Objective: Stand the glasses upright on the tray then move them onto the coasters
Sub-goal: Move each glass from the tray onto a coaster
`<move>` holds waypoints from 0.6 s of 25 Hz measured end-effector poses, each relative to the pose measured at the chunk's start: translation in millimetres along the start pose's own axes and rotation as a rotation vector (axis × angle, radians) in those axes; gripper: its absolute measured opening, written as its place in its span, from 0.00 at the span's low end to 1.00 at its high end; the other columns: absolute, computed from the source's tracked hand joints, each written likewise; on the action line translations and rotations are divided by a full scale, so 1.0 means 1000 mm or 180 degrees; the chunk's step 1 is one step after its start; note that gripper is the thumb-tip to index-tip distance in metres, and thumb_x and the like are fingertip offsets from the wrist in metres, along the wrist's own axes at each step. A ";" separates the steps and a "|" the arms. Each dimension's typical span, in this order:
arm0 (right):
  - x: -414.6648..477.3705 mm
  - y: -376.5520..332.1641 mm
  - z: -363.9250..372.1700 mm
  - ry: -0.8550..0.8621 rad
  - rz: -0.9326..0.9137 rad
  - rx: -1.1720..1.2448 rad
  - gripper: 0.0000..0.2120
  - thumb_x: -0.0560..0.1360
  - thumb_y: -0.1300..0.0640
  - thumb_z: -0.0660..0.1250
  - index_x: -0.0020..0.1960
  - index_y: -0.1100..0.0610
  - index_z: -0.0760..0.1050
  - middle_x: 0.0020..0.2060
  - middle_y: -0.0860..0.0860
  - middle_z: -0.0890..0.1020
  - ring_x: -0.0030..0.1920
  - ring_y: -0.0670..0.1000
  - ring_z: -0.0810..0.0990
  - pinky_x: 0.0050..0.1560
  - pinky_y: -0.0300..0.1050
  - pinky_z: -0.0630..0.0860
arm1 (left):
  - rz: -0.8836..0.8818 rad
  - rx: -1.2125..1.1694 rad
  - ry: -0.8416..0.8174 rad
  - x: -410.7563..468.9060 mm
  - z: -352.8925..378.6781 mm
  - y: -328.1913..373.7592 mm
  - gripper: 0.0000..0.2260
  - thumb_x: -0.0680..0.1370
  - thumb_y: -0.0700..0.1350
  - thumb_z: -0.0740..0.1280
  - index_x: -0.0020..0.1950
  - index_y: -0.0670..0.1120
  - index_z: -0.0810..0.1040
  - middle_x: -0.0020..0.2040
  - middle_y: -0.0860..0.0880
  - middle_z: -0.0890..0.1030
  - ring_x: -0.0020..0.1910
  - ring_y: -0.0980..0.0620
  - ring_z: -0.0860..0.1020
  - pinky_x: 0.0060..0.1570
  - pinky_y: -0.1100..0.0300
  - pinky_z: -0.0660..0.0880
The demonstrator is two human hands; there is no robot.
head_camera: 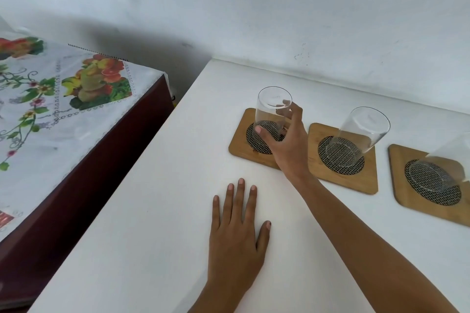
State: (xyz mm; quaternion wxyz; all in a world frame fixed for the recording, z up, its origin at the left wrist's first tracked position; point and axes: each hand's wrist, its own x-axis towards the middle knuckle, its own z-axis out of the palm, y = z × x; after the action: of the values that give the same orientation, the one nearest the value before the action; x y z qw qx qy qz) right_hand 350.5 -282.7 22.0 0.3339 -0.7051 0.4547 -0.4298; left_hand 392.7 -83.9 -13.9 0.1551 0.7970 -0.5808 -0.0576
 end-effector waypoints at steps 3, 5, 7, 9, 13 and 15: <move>0.000 0.000 0.000 -0.0024 -0.0044 -0.0045 0.37 0.67 0.38 0.74 0.69 0.45 0.60 0.57 0.39 0.73 0.60 0.54 0.77 0.55 0.56 0.79 | -0.0002 -0.0005 -0.0010 0.000 -0.001 0.000 0.28 0.79 0.60 0.45 0.76 0.53 0.44 0.79 0.50 0.46 0.77 0.50 0.43 0.73 0.48 0.43; 0.000 0.002 0.001 -0.0077 -0.0035 -0.0041 0.38 0.67 0.38 0.73 0.71 0.46 0.59 0.59 0.40 0.73 0.62 0.54 0.76 0.57 0.57 0.78 | 0.0015 -0.0029 0.0007 0.000 -0.001 0.000 0.28 0.78 0.60 0.44 0.76 0.53 0.44 0.79 0.50 0.46 0.77 0.50 0.43 0.73 0.47 0.43; -0.001 0.003 0.000 -0.0141 0.0017 -0.0035 0.40 0.68 0.40 0.74 0.73 0.47 0.58 0.62 0.43 0.73 0.65 0.54 0.74 0.60 0.58 0.77 | 0.0009 -0.0053 0.0021 0.000 -0.001 0.000 0.28 0.78 0.60 0.44 0.76 0.53 0.44 0.78 0.50 0.46 0.77 0.50 0.42 0.73 0.47 0.43; -0.003 0.003 -0.002 -0.0200 0.0066 0.0002 0.42 0.67 0.41 0.75 0.74 0.48 0.57 0.65 0.47 0.72 0.65 0.53 0.74 0.62 0.58 0.76 | 0.0010 -0.0068 0.0028 0.000 -0.002 0.000 0.28 0.78 0.60 0.44 0.76 0.53 0.44 0.78 0.50 0.46 0.77 0.50 0.43 0.73 0.47 0.43; -0.013 0.001 -0.014 -0.0195 0.0121 -0.0076 0.42 0.68 0.42 0.75 0.75 0.49 0.57 0.68 0.53 0.72 0.62 0.52 0.76 0.63 0.56 0.75 | 0.0021 0.0026 0.0026 0.001 -0.001 0.000 0.28 0.78 0.60 0.44 0.76 0.53 0.44 0.79 0.50 0.46 0.77 0.50 0.43 0.76 0.43 0.47; -0.018 -0.003 -0.023 -0.0116 0.0077 -0.0066 0.39 0.69 0.44 0.75 0.73 0.50 0.60 0.66 0.51 0.74 0.60 0.51 0.77 0.61 0.54 0.76 | 0.0046 -0.0033 0.0048 0.001 -0.001 0.001 0.28 0.78 0.60 0.44 0.76 0.54 0.44 0.79 0.51 0.46 0.77 0.51 0.43 0.76 0.44 0.47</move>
State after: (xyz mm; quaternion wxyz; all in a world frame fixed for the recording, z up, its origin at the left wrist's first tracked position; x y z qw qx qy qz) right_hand 326.4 -266.7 28.7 0.3399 -0.7106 0.4615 -0.4081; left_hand 392.9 -85.2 -12.9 0.1641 0.7924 -0.5851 -0.0535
